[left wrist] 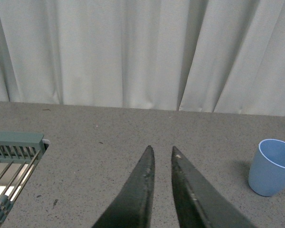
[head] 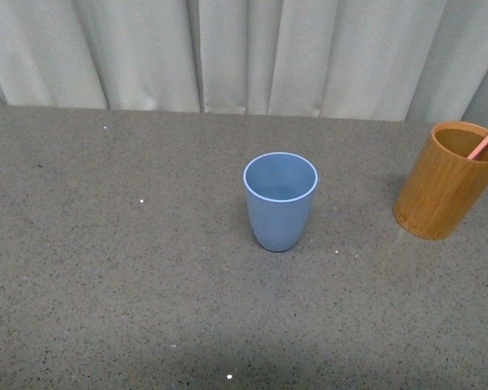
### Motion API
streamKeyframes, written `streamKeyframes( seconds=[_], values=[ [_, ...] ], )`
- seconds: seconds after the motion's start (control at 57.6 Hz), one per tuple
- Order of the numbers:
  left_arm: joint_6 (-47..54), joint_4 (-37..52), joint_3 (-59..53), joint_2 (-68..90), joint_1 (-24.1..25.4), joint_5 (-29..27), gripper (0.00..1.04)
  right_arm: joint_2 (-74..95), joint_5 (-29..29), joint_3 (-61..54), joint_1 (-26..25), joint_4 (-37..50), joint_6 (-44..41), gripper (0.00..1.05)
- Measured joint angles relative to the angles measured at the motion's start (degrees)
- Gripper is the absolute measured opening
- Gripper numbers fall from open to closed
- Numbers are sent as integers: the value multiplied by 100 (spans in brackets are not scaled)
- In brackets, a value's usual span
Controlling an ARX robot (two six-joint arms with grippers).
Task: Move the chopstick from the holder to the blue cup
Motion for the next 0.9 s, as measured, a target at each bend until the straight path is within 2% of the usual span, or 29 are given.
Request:
streamKeyframes(
  seconds=[0.156,0.191,0.208,0.243,0.382,0.469,0.643,0.903],
  values=[
    [0,0,0,0,0,-2,43,2,4,0,0,0,0,95],
    [0,0,0,0,0,0,50,144,498,35,101,-24,2,95],
    [0,0,0,0,-2,0,55,466,905,70,118,181,-22,95],
    [0,0,0,0,-2,-11,61,929,1075,101,-4,555,-61,95],
    [2,0,0,-2,0,0,86,3670,693,553,-1067,2673,-170,95],
    [4,0,0,-2,-2,0,99,5147,549,979,-1445,3445,-208,95],
    [7,0,0,-2,-2,-13,98,7206,337,1674,-1679,3617,-111,95],
    [7,0,0,-2,0,-7,98,7801,411,2474,-1360,3195,363,95]
  ],
)
